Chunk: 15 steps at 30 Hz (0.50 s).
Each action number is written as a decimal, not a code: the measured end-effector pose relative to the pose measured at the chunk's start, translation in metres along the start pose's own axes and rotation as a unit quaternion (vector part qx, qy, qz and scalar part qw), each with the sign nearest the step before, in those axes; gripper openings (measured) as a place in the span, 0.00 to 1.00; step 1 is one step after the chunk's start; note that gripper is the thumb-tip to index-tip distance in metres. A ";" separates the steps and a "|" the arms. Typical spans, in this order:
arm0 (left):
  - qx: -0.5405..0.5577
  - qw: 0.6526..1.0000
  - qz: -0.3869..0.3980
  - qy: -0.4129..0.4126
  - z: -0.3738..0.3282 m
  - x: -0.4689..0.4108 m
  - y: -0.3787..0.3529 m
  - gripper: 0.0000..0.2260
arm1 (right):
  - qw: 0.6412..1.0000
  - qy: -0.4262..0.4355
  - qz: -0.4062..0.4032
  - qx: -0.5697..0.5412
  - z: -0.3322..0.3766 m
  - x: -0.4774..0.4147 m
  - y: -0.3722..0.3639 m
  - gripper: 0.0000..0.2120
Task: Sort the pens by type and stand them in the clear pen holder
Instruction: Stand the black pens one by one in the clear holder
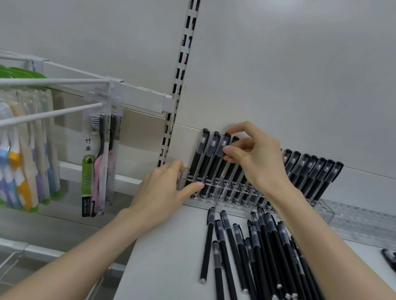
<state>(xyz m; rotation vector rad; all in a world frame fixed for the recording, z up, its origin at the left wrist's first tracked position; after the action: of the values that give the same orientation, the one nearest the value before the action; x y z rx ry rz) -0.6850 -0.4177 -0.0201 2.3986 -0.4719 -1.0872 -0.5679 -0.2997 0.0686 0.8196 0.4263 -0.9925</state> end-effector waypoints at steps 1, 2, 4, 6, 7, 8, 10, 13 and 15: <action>-0.003 1.000 0.000 -0.002 -0.001 0.000 0.001 0.21 | 1.000 0.000 0.002 0.003 -0.001 0.003 -0.002 0.12; -0.005 1.000 0.002 -0.003 -0.001 0.000 0.002 0.21 | 1.000 -0.001 0.001 0.007 -0.002 0.005 -0.003 0.13; -0.015 1.000 0.007 -0.002 -0.002 0.000 0.003 0.21 | 1.000 0.003 -0.002 0.012 -0.002 0.006 -0.004 0.13; -0.046 0.999 0.014 -0.006 -0.004 0.000 0.004 0.21 | 1.000 0.012 -0.006 0.022 -0.001 0.007 -0.002 0.13; -0.068 0.997 0.016 -0.012 -0.005 0.000 0.004 0.21 | 0.999 0.019 -0.007 0.031 0.000 0.008 -0.001 0.13; -0.090 0.996 0.017 -0.019 -0.007 0.001 0.006 0.21 | 0.999 0.026 -0.008 0.044 0.002 0.009 0.000 0.14; -0.111 0.993 0.012 -0.028 -0.010 0.005 0.012 0.21 | 0.997 0.033 -0.013 0.068 0.002 0.015 0.003 0.14; -0.095 0.995 -0.005 -0.031 -0.018 0.018 0.028 0.17 | 0.995 0.029 -0.023 0.091 0.000 0.031 0.014 0.06; -0.100 0.994 0.010 -0.045 -0.029 0.030 0.035 0.15 | 0.994 0.029 -0.003 0.102 -0.004 0.045 0.023 0.04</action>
<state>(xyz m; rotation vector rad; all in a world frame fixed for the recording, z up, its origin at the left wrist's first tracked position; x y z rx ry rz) -0.6479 -0.4540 -0.0031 2.1751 -0.3969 -1.1780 -0.5253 -0.3154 0.0458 1.0332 0.3808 -1.0312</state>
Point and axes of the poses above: each hand's wrist, its own x-axis away from the middle knuckle, its own y-axis out of the back of the hand, z = x × y, the point moved 4 cm from there along -x, towards the middle knuckle, and after that the axes turned 11 degrees about -z, right-handed, at the moved point
